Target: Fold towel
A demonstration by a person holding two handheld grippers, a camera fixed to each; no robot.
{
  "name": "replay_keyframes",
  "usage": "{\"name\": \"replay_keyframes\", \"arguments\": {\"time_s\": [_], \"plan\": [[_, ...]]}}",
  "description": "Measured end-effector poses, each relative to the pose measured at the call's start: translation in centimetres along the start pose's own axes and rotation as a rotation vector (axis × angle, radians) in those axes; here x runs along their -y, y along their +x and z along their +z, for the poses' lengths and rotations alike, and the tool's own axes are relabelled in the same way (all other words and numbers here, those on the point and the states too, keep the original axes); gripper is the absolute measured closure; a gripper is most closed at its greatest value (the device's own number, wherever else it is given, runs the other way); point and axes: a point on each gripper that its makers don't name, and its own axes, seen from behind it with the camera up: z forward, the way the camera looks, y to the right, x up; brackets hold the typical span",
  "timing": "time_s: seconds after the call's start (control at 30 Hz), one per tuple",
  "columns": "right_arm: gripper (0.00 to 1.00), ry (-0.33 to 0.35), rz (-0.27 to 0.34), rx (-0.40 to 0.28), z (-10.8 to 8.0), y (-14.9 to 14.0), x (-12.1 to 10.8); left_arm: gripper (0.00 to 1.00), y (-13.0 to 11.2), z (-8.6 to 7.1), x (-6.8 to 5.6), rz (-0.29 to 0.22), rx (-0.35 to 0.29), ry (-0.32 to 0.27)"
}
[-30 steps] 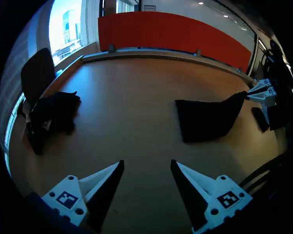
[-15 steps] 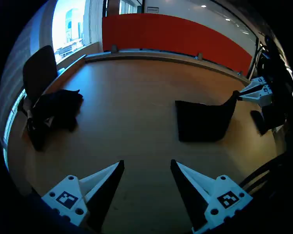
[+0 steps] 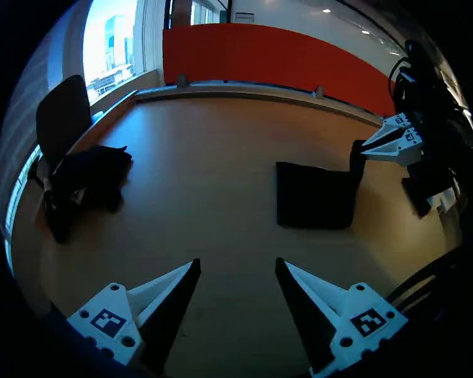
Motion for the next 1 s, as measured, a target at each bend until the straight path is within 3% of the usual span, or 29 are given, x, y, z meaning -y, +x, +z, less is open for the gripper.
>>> {"name": "replay_keyframes", "arguments": {"time_s": [0.2,0.47,0.67,0.83,1.0], "plan": [[0.95,0.033,-0.022,0.003,1.8,1.1,0.7,0.12,0.0,-0.1,0.2,-0.014,-0.002,0.006],[0.95,0.115,-0.048,0.023,6.7,2.1,4.0,0.12,-0.4,-0.8,0.9,-0.032,-0.006,0.030],[0.95,0.172,-0.027,0.061,9.9,1.2,6.4,0.12,-1.1,-1.1,1.2,-0.061,-0.004,0.045],[0.94,0.179,-0.018,0.076,10.4,0.8,6.7,0.12,-1.5,-1.1,1.3,-0.073,-0.002,0.047],[0.80,0.170,-0.010,0.073,10.0,0.8,6.3,0.13,-1.6,-1.0,1.3,-0.075,0.000,0.046]]}}
